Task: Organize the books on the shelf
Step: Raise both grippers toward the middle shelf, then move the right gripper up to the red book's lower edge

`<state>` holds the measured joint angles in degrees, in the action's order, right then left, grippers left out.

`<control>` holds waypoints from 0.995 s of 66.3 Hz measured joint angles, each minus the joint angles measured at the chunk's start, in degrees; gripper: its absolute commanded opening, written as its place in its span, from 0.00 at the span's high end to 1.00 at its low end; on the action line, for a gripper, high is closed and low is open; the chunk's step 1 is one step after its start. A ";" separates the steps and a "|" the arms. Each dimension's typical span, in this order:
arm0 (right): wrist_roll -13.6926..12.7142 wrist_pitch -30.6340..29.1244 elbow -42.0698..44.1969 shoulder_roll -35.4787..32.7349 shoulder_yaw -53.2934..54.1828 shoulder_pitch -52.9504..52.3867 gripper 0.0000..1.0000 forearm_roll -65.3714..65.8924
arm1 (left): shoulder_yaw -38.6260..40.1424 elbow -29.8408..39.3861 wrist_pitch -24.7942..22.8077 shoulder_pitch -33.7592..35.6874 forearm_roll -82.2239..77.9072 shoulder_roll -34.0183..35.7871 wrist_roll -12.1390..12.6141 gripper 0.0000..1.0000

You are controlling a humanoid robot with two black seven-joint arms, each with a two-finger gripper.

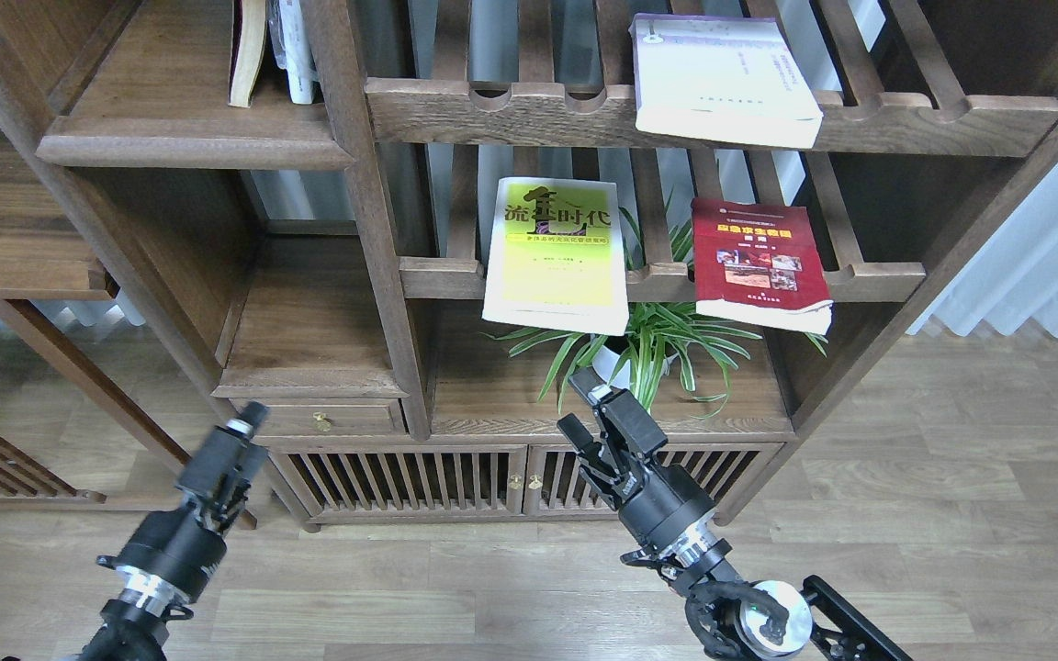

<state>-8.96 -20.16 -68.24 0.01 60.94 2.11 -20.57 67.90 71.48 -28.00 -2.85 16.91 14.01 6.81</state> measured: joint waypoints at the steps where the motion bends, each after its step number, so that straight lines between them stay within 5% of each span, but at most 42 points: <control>1: 0.20 0.01 0.03 0.00 0.03 0.00 0.01 -0.09 | -0.06 0.17 0.00 0.22 0.22 0.23 0.11 0.00; 17: 5.44 -0.78 1.50 0.00 0.23 0.01 0.01 -0.15 | -0.32 1.05 0.00 0.97 0.66 1.42 0.46 0.00; 66: 6.04 -0.94 1.47 -0.01 -0.19 -0.88 0.01 0.27 | 5.32 0.40 0.00 3.17 0.89 2.25 0.66 0.00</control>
<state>-2.92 -21.10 -66.77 0.00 60.75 1.23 -20.30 73.23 71.88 -28.00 0.33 17.80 16.26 7.47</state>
